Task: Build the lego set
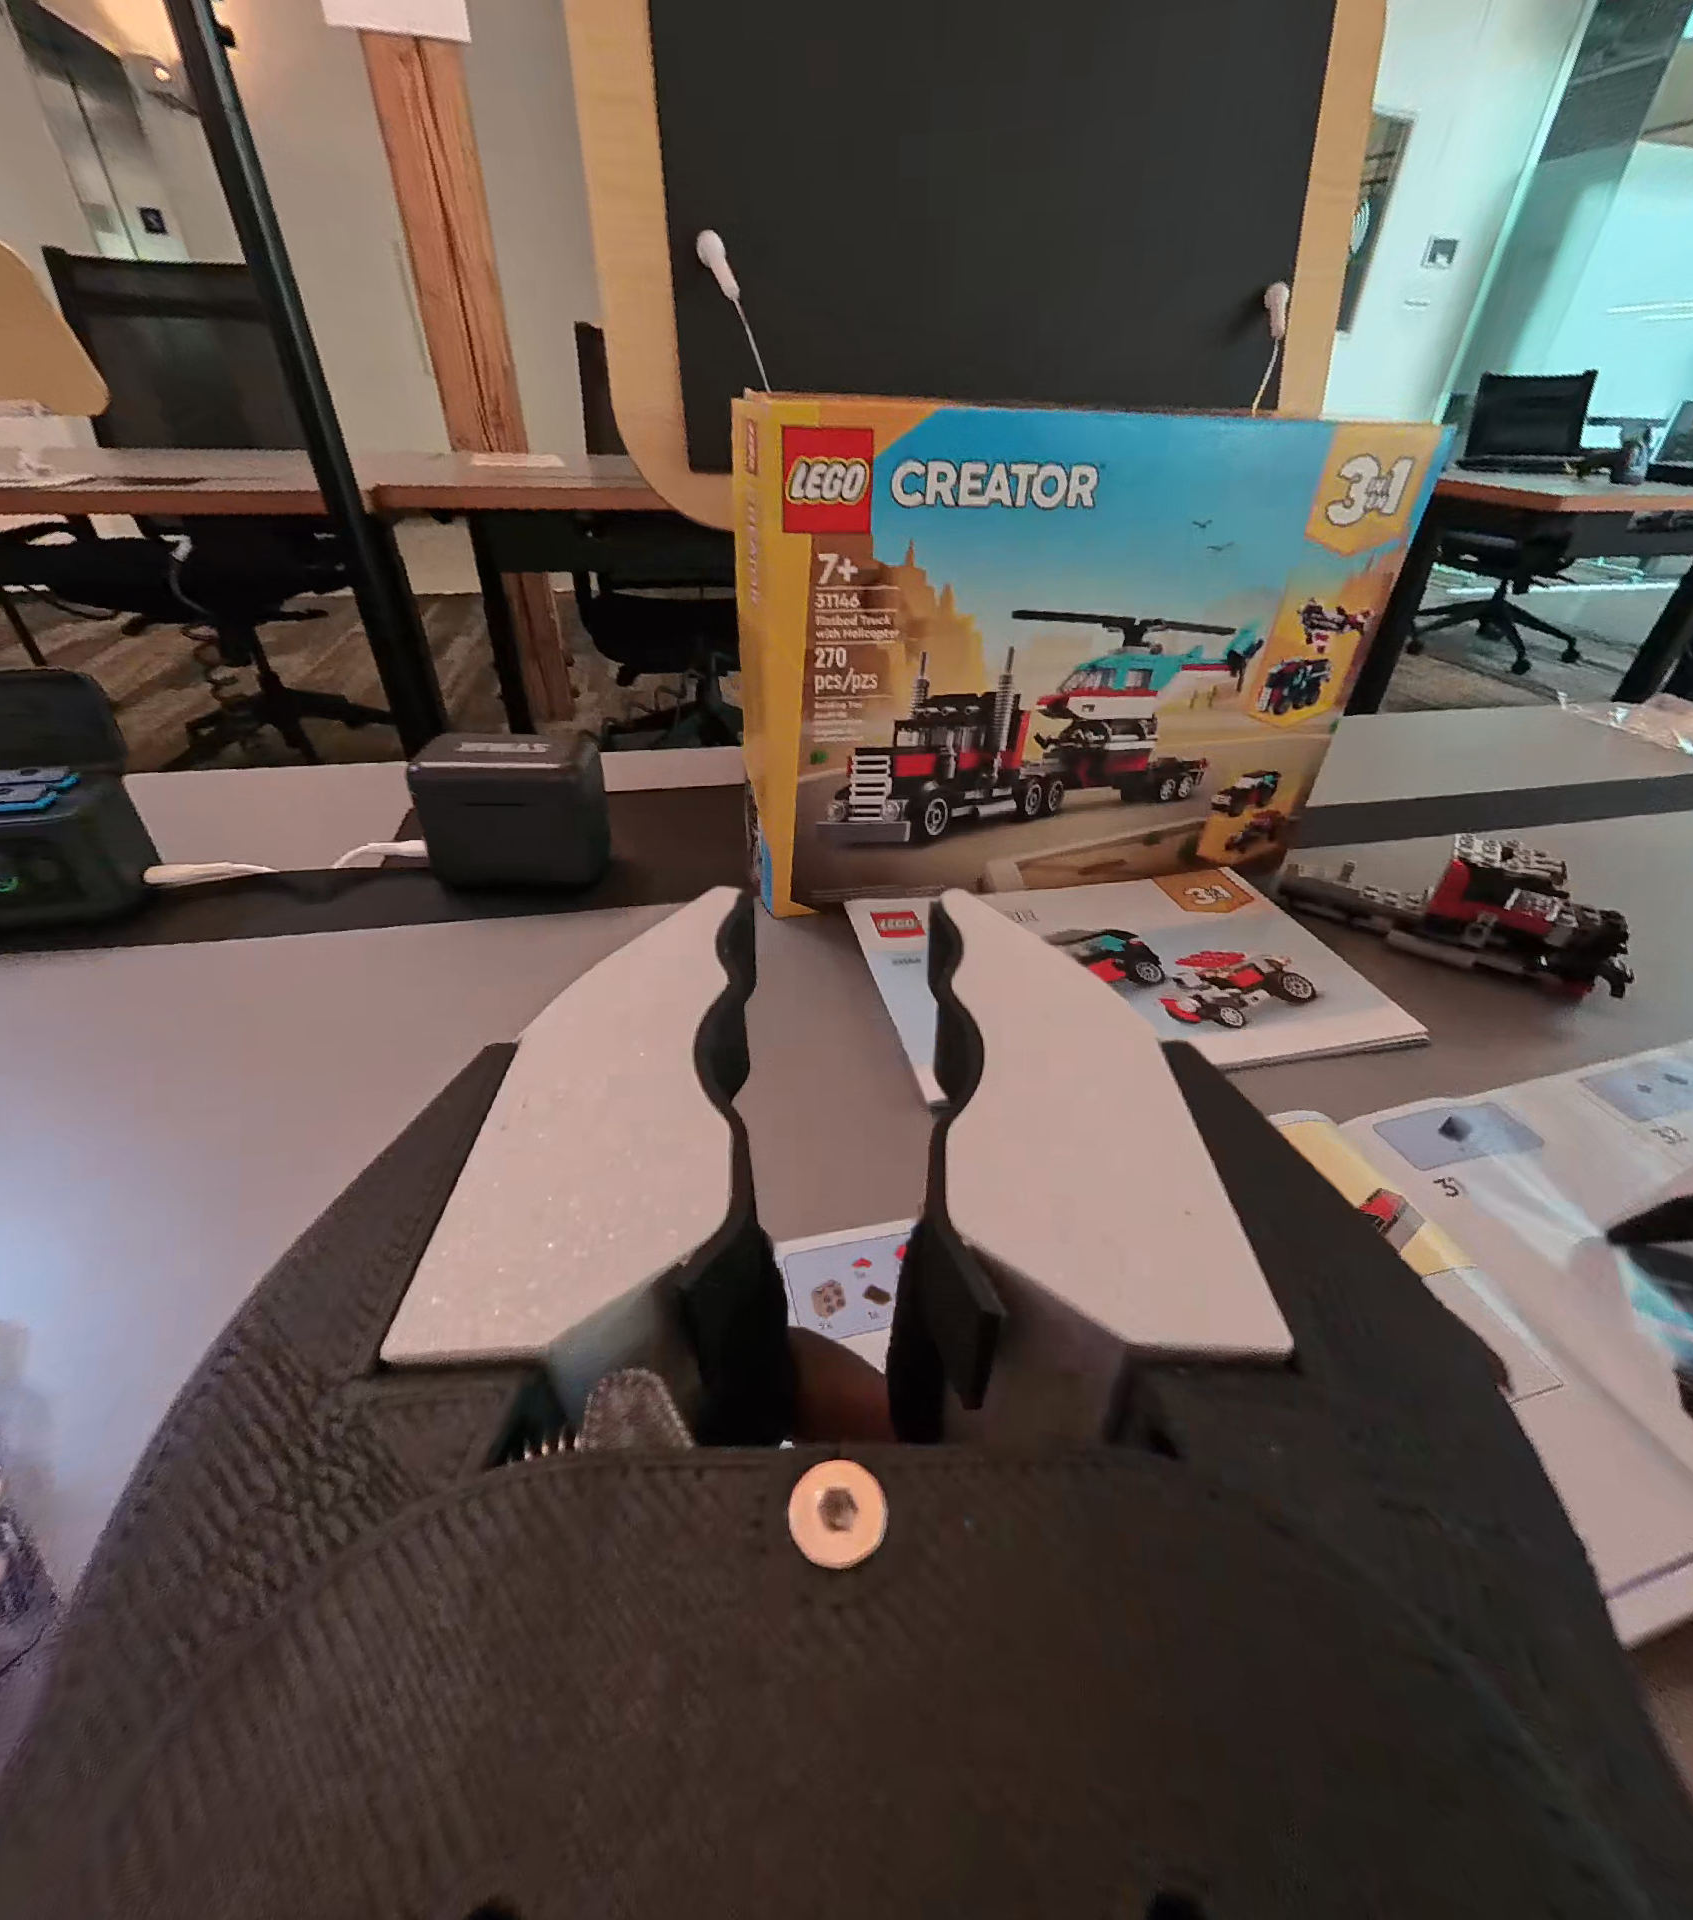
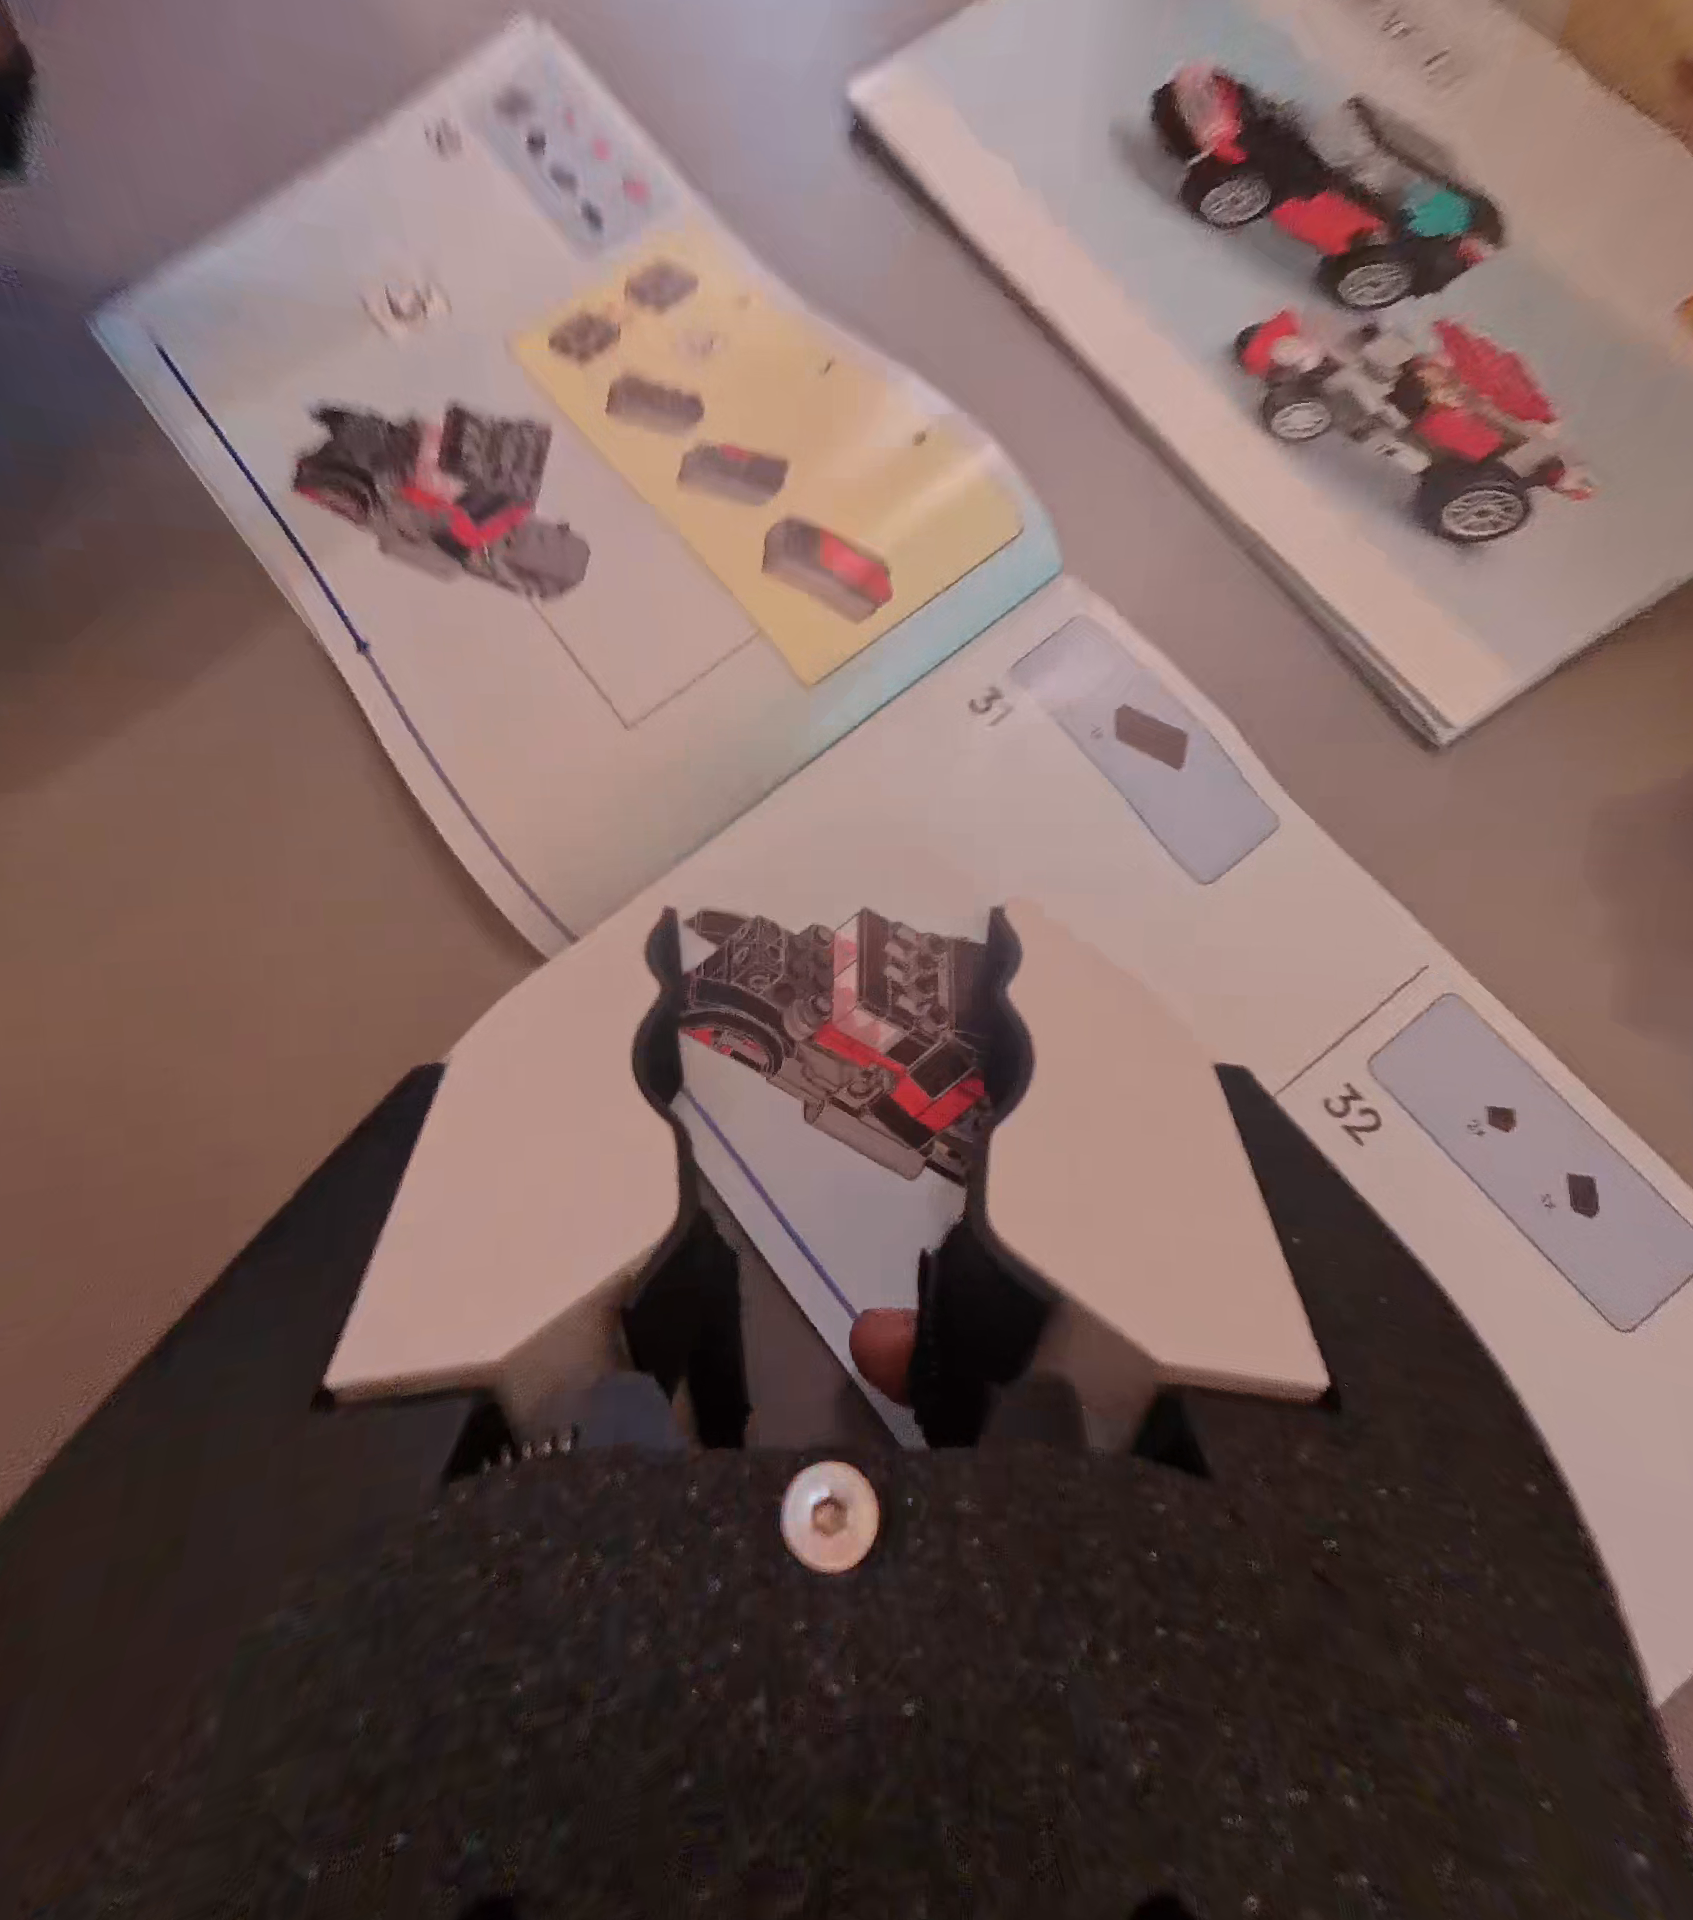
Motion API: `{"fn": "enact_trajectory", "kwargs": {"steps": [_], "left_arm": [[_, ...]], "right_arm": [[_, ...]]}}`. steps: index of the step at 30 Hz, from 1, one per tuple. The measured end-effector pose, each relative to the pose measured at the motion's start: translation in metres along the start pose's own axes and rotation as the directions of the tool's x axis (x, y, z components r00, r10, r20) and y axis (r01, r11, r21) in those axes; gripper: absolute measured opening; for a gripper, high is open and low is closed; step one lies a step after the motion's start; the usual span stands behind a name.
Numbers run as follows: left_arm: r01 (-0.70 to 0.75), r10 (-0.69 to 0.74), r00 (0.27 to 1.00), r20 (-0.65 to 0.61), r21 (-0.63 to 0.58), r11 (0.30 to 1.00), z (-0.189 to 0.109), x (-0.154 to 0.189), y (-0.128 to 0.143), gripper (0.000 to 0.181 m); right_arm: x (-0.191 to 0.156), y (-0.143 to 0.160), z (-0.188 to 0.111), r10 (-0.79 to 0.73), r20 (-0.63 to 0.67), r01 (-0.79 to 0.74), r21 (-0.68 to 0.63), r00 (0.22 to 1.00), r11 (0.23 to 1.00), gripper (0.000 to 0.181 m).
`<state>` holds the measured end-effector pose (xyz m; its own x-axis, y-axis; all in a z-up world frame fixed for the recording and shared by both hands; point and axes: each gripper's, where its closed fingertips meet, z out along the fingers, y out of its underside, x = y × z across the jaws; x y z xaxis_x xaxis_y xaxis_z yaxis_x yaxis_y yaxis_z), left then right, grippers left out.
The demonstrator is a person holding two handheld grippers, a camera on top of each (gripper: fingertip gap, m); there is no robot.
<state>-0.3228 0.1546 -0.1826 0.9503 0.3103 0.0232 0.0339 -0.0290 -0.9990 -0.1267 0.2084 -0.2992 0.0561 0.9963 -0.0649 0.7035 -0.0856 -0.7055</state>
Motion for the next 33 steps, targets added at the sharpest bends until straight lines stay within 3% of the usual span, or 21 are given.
{"fn": "enact_trajectory", "kwargs": {"steps": [3,7,13,15,17,19,22,23,25,27,29,30,31,32,33], "left_arm": [[0.013,-0.013,1.000,0.006,0.032,0.999,-0.001,-0.003,-0.004,0.031],[0.017,-0.017,1.000,-0.007,0.021,1.000,0.000,-0.002,0.000,0.031],[0.016,-0.013,0.995,-0.095,0.026,1.000,0.001,0.014,0.001,0.022],[0.026,-0.021,0.993,-0.119,0.033,0.999,0.002,0.019,0.001,0.022],[-0.006,0.015,0.990,-0.142,0.065,0.998,0.002,0.023,-0.001,0.024],[-0.067,0.087,0.986,-0.139,0.141,0.988,0.001,0.027,-0.008,0.040],[-0.111,0.141,0.985,-0.100,0.267,0.957,0.000,0.032,-0.022,0.111],[-0.101,0.140,0.985,-0.106,0.310,0.945,-0.001,0.035,-0.028,0.129],[-0.057,0.114,0.985,-0.132,0.374,0.926,-0.005,0.040,-0.038,0.145],[-0.032,0.097,0.986,-0.138,0.411,0.911,-0.008,0.040,-0.044,0.145],[-0.029,0.101,0.985,-0.141,0.442,0.897,-0.012,0.038,-0.051,0.144],[-0.029,0.109,0.982,-0.155,0.443,0.896,-0.013,0.039,-0.051,0.136],[-0.035,0.124,0.977,-0.172,0.443,0.896,-0.015,0.040,-0.050,0.108],[-0.055,0.153,0.970,-0.188,0.446,0.893,-0.018,0.042,-0.049,0.053],[-0.083,0.186,0.962,-0.200,0.435,0.897,-0.020,0.044,-0.046,0.000]], "right_arm": [[0.001,0.001,0.001,-0.084,-0.027,0.085,0.022,0.996,0.996,0.058],[-0.003,0.023,-0.020,-0.199,0.122,0.197,0.032,0.972,0.980,0.058],[0.016,0.042,-0.044,-0.219,0.108,0.215,0.049,0.970,0.975,0.050],[0.011,0.024,-0.049,-0.299,0.060,0.283,0.198,0.952,0.939,0.053],[0.009,-0.007,-0.063,-0.368,-0.064,0.362,0.395,0.928,0.844,0.063],[0.013,-0.032,-0.079,-0.366,-0.221,0.427,0.526,0.904,0.736,0.082],[0.022,-0.050,-0.092,-0.340,-0.411,0.530,0.577,0.846,0.621,0.137],[0.023,-0.052,-0.093,-0.342,-0.446,0.557,0.575,0.827,0.599,0.148],[0.023,-0.057,-0.102,-0.330,-0.499,0.593,0.588,0.801,0.550,0.148],[0.020,-0.068,-0.124,-0.268,-0.538,0.597,0.660,0.799,0.456,0.148],[0.023,-0.072,-0.139,-0.198,-0.534,0.564,0.713,0.822,0.417,0.148],[0.027,-0.072,-0.142,-0.178,-0.544,0.564,0.713,0.820,0.418,0.148],[0.029,-0.070,-0.145,-0.182,-0.573,0.591,0.693,0.799,0.413,0.137],[0.030,-0.065,-0.146,-0.215,-0.605,0.630,0.645,0.767,0.433,0.082],[0.033,-0.056,-0.140,-0.265,-0.601,0.640,0.579,0.754,0.506,0.013]]}}
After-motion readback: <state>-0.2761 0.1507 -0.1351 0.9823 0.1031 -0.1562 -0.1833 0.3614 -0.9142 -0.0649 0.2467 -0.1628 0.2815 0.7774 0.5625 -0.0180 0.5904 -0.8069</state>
